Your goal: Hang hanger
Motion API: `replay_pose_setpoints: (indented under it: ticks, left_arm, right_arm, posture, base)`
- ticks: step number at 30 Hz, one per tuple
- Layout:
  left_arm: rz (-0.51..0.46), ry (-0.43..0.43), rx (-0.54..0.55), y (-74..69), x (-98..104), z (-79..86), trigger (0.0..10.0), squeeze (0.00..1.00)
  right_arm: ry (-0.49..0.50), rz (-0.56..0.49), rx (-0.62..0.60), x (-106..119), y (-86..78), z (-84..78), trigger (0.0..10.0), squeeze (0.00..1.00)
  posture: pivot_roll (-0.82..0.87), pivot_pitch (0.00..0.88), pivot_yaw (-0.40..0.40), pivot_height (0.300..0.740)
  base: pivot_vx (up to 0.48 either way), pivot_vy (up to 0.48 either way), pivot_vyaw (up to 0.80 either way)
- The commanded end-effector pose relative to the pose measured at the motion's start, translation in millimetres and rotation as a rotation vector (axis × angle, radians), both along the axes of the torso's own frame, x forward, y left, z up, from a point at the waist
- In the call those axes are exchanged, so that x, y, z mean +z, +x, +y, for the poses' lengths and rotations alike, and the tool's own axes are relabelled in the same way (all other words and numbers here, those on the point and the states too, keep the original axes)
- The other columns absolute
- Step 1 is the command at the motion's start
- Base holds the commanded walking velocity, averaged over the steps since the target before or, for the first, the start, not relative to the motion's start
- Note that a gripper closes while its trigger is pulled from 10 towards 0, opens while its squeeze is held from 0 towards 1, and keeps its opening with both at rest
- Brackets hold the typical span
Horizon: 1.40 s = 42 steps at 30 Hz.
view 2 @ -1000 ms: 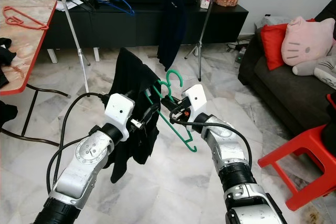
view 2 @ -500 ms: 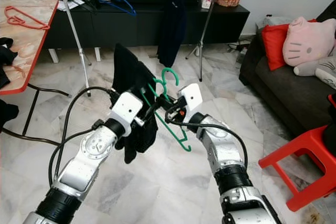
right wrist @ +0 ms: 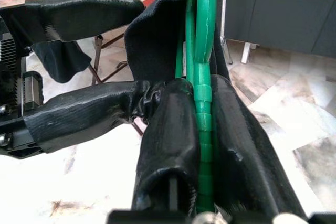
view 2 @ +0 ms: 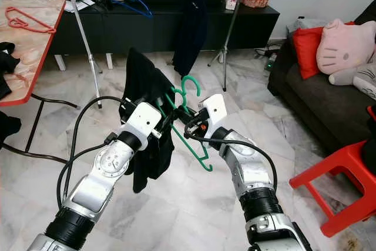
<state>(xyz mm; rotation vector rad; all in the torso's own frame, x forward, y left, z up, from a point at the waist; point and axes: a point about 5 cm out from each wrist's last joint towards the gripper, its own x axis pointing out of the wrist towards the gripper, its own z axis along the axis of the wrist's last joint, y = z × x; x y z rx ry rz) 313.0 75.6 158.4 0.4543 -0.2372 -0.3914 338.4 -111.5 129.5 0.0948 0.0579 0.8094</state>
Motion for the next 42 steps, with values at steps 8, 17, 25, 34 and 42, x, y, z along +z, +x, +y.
replay_pose_setpoints:
  ticks: [8,17,25,34,42]
  left_arm:
    - [-0.061,0.002,0.196,15.6,12.2,17.9,10.0,0.0]
    - [-0.074,-0.019,0.26,18.9,14.9,21.5,10.0,0.0]
    - [-0.065,-0.02,0.225,17.2,12.2,18.5,0.0,0.0]
    - [-0.032,0.004,0.14,12.7,6.7,9.8,0.0,0.0]
    - [-0.003,0.022,0.103,9.3,0.7,6.9,0.0,0.0]
  right_arm:
    - [0.019,-0.031,0.111,6.8,-10.0,11.7,0.0,0.0]
    - [0.022,-0.026,0.146,7.7,-14.3,14.9,0.0,0.0]
    - [0.012,-0.023,0.135,7.5,-12.9,13.5,0.0,0.0]
    - [-0.008,-0.028,0.098,7.3,-7.1,10.3,0.0,0.0]
    - [-0.014,-0.03,0.093,7.8,-5.4,9.6,0.0,0.0]
  posture:
    - [0.04,0.0,-0.129,0.74]
    - [0.04,0.0,-0.132,0.74]
    - [0.04,0.0,-0.132,0.74]
    - [0.04,0.0,-0.132,0.74]
    - [0.05,0.0,-0.131,0.74]
  base:
    - [0.0,0.0,0.0]
    - [0.0,0.0,0.0]
    - [0.0,0.0,0.0]
    - [0.0,0.0,0.0]
    - [0.0,0.0,0.0]
